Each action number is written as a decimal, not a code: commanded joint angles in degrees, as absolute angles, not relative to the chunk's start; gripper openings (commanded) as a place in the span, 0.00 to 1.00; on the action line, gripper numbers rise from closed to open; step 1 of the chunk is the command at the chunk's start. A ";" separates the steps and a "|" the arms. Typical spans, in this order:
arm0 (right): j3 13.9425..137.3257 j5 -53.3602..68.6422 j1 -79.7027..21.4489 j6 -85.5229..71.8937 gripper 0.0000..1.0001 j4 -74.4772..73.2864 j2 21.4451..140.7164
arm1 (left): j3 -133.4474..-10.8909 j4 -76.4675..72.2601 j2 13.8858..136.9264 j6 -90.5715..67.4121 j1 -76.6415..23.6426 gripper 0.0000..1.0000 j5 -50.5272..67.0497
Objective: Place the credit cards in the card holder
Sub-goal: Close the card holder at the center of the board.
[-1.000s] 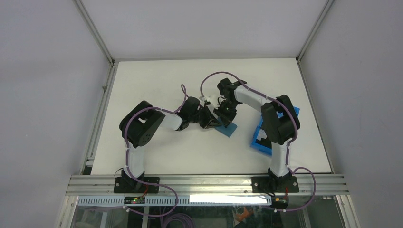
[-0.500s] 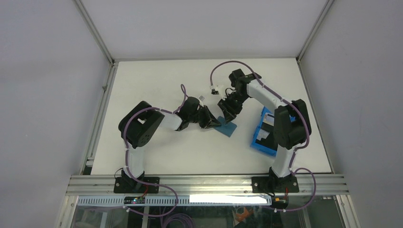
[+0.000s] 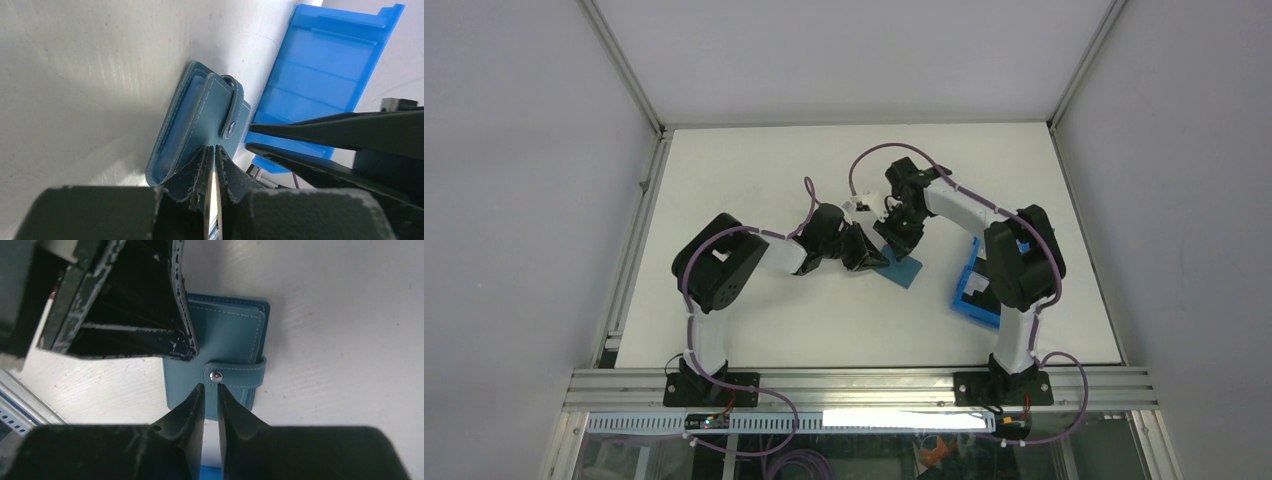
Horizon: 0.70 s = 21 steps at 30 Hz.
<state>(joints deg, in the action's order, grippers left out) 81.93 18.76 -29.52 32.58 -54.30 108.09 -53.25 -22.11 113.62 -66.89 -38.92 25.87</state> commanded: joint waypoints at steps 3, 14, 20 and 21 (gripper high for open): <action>82.53 14.03 -30.55 31.20 0.17 -51.45 109.81 | -54.66 -22.08 111.81 -66.18 -38.76 0.09 26.15; 80.34 11.15 -32.61 31.40 0.09 -50.14 112.33 | -54.83 -22.50 111.81 -66.33 -38.68 0.09 26.36; 79.01 10.08 -33.50 30.80 0.09 -49.07 112.24 | -54.99 -23.19 111.90 -66.71 -38.63 0.09 26.41; 79.07 9.95 -33.57 30.58 0.09 -48.99 112.09 | -54.94 -23.27 111.83 -66.71 -38.59 0.09 26.44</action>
<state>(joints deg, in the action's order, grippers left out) 81.19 10.28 -32.18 31.48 -52.14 111.24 -53.54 -21.65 113.62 -66.92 -38.92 25.91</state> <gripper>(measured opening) 0.087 0.088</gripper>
